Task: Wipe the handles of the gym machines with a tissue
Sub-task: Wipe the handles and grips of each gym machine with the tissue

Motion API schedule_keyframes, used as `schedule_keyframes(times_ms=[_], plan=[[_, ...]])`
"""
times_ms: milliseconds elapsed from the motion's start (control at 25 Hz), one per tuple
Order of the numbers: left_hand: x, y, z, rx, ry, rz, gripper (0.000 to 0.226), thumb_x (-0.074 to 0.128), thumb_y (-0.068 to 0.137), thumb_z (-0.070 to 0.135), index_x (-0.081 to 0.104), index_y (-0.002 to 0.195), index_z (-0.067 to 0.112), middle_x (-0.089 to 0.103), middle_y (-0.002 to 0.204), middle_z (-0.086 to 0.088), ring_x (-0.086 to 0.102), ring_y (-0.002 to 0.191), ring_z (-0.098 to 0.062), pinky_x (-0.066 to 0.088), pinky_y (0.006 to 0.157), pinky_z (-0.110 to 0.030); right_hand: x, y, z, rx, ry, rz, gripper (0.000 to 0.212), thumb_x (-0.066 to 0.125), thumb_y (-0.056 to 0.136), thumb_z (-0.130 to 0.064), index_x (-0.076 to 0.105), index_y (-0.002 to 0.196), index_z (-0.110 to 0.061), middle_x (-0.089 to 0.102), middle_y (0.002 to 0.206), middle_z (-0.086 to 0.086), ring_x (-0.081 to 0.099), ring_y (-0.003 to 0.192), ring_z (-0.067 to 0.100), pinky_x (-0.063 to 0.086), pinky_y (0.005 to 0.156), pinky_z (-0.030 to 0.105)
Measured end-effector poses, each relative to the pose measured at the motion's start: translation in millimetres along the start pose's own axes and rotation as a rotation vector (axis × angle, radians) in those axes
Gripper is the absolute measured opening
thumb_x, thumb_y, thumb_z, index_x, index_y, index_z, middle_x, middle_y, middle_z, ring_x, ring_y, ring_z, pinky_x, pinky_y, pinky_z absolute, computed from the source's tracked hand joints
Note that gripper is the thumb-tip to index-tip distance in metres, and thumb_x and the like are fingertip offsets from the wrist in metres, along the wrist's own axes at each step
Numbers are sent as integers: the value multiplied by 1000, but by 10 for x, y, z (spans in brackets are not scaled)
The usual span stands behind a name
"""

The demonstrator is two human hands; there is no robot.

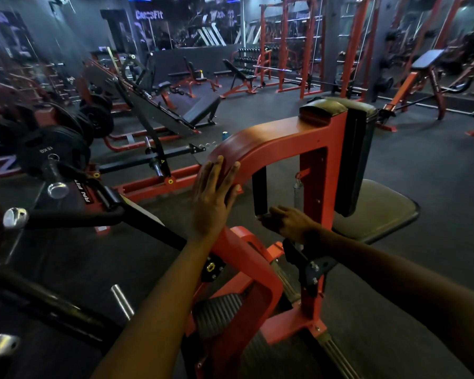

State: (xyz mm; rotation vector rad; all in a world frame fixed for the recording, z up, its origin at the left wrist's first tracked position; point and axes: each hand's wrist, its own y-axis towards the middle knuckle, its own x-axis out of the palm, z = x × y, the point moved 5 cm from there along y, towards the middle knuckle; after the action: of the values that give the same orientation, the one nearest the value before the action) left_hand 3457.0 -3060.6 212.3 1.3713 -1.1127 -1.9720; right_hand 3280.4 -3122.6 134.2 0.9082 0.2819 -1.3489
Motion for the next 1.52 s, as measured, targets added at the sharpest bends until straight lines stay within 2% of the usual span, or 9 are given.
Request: schedule_keyframes(times_ms=[160, 360, 480, 600, 880, 1040, 1280, 1440, 1520], plan=[[14, -41, 3, -8, -3, 25, 54, 30, 105, 44, 5, 152, 44, 34, 154, -12, 29, 142, -36, 40, 104, -60, 22, -291, 424, 689, 285, 67, 29, 48, 84, -4, 72, 98, -10, 71, 92, 10, 56, 91, 28, 50, 64, 34], [26, -46, 7, -2, 1, 20, 54, 32, 105, 42, 4, 152, 44, 31, 155, -11, 27, 143, -35, 40, 105, -58, 309, 139, 229, 1457, 1509, 111, 34, 41, 91, 12, 55, 121, 6, 60, 113, 19, 62, 92, 24, 50, 79, 25], [22, -84, -13, -3, 11, 25, 55, 33, 105, 42, 5, 153, 43, 30, 155, -11, 25, 144, -34, 41, 104, -59, 392, 44, 150, 1441, 1630, -267, 35, 35, 95, 7, 49, 127, 8, 54, 115, 20, 55, 78, 12, 45, 70, 23], [17, -28, -42, 21, 29, 37, 56, 34, 105, 41, 6, 153, 41, 31, 154, -12, 28, 142, -36, 41, 104, -59, 155, 260, 642, 1338, 1537, -310, 33, 45, 95, -3, 51, 125, 7, 54, 120, 10, 55, 90, 14, 43, 77, 21], [48, -45, -21, 18, 31, 36, 55, 33, 105, 42, 6, 153, 42, 32, 154, -11, 28, 142, -36, 41, 104, -58, -79, 521, 867, 1511, 1747, 453, 21, 41, 94, -2, 54, 82, -13, 51, 77, 0, 50, 69, 10, 44, 66, 25], [39, -31, -29, 17, 27, 47, 55, 33, 105, 42, 7, 153, 41, 34, 153, -12, 29, 141, -36, 41, 104, -58, -241, 641, 423, 1695, 1422, 930, 19, 49, 94, -15, 63, 101, -4, 66, 90, 8, 59, 82, 14, 49, 75, 31], [33, -51, -24, -11, 10, 20, 55, 32, 105, 42, 6, 153, 43, 29, 155, -8, 28, 142, -37, 43, 102, -59, -283, 550, 659, 1522, 1465, 632, 15, 48, 95, -3, 60, 103, 0, 62, 87, -1, 57, 75, 0, 49, 70, 18], [32, -82, -27, -16, 2, 8, 54, 32, 105, 42, 6, 153, 43, 29, 156, -10, 26, 144, -36, 42, 103, -59, 32, 96, 153, 1416, 1323, -31, 26, 47, 97, -9, 60, 117, 3, 52, 69, -10, 50, 50, -15, 36, 51, 3], [22, -95, -11, -12, 4, 14, 54, 32, 105, 41, 8, 153, 42, 29, 156, -9, 26, 144, -35, 42, 103, -59, 63, 81, 183, 1428, 1219, 17, 20, 51, 96, -9, 66, 106, -2, 55, 66, -8, 48, 51, -11, 36, 55, 9]])
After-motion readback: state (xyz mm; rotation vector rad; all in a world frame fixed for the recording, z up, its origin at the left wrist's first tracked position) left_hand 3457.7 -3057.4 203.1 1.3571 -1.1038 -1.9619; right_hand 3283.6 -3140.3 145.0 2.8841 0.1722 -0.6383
